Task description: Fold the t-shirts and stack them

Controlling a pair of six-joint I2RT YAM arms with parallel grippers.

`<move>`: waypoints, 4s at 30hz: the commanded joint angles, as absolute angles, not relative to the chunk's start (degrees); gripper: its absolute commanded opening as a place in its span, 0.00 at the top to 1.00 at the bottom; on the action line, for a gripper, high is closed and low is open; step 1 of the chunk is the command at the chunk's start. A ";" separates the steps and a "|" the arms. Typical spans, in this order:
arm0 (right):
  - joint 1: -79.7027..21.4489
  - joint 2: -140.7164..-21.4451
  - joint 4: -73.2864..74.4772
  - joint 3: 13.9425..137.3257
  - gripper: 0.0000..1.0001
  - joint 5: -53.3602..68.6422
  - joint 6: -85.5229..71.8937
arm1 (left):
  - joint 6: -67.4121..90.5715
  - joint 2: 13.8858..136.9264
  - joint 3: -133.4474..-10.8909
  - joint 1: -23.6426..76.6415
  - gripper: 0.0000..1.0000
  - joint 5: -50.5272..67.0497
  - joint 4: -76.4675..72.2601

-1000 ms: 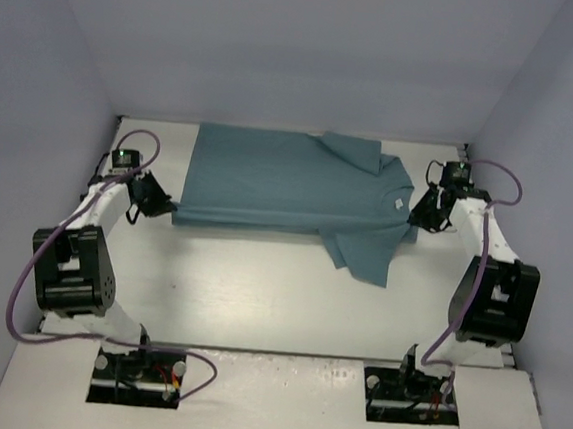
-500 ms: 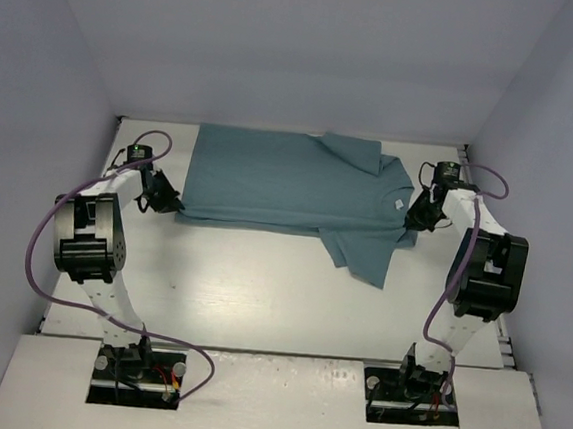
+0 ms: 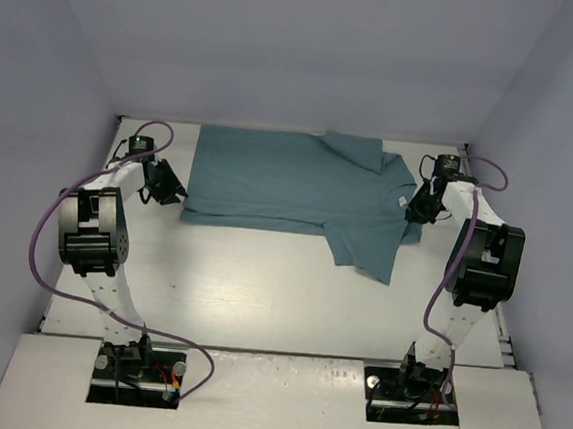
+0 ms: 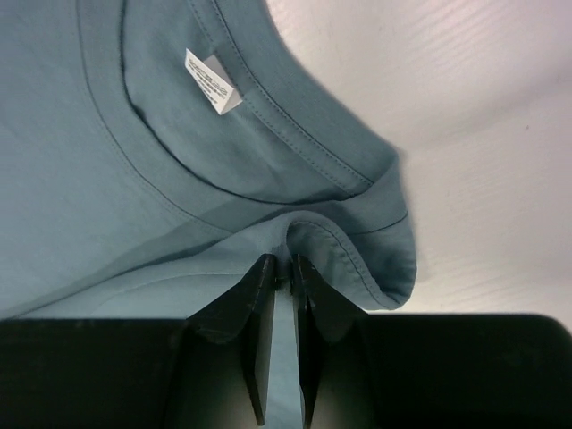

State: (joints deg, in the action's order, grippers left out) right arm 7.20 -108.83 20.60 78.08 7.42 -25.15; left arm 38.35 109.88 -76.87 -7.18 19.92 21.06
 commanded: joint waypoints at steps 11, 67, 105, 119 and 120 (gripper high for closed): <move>5.19 -87.69 20.09 75.95 0.54 3.08 -18.19 | 32.96 96.27 -86.05 -6.17 0.34 20.90 22.06; -0.26 -80.80 12.87 38.23 0.57 6.15 -27.42 | 58.39 128.40 -98.73 54.19 0.70 2.60 26.62; -3.37 -82.54 14.47 56.30 1.00 4.69 -25.47 | 35.43 120.72 -109.90 48.85 1.00 -6.45 27.16; -2.99 -102.71 14.50 83.31 1.00 5.66 -19.60 | 27.08 132.13 -132.35 39.10 1.00 0.00 28.04; -2.99 -103.64 14.50 83.85 1.00 5.67 -19.45 | 26.95 132.84 -132.89 38.74 1.00 0.00 28.04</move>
